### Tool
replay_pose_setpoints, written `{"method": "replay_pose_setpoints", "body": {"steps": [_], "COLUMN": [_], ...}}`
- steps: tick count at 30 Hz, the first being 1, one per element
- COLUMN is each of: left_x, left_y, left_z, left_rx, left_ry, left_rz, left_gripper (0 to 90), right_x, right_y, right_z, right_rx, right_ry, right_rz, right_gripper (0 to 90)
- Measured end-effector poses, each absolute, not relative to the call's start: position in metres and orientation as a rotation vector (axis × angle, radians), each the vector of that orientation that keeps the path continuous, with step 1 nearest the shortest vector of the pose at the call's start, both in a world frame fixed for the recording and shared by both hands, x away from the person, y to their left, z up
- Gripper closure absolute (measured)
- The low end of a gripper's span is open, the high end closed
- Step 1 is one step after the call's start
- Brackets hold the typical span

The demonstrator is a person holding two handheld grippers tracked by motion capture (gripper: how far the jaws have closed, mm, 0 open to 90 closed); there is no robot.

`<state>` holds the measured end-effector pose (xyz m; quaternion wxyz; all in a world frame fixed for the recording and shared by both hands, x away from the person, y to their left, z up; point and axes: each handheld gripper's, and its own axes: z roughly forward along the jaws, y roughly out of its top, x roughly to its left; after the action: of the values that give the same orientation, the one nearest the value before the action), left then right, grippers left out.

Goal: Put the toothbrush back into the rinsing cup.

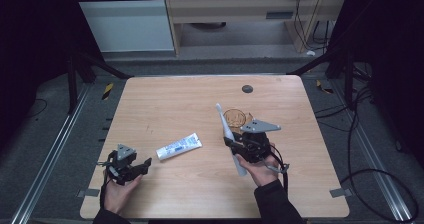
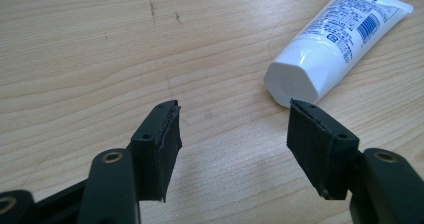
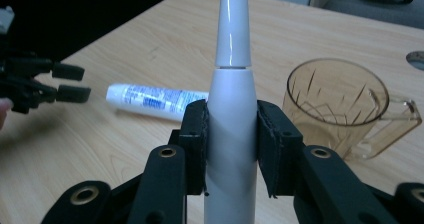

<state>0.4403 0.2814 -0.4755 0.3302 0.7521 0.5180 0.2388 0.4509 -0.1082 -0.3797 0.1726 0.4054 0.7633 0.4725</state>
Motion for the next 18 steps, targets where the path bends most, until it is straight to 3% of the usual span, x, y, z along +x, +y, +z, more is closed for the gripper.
{"method": "replay_pose_setpoints", "body": {"steps": [18], "left_x": [0.439], "left_y": [0.284], "left_z": [-0.473], "left_rx": [1.942], "left_ry": [1.345], "left_rz": [0.642], "left_gripper": [37.8], "right_x": [0.477], "right_y": [-0.099], "right_z": [-0.353], "right_rx": [1.145], "right_ry": [1.925], "right_rz": [1.508], "right_gripper": [67.4]}}
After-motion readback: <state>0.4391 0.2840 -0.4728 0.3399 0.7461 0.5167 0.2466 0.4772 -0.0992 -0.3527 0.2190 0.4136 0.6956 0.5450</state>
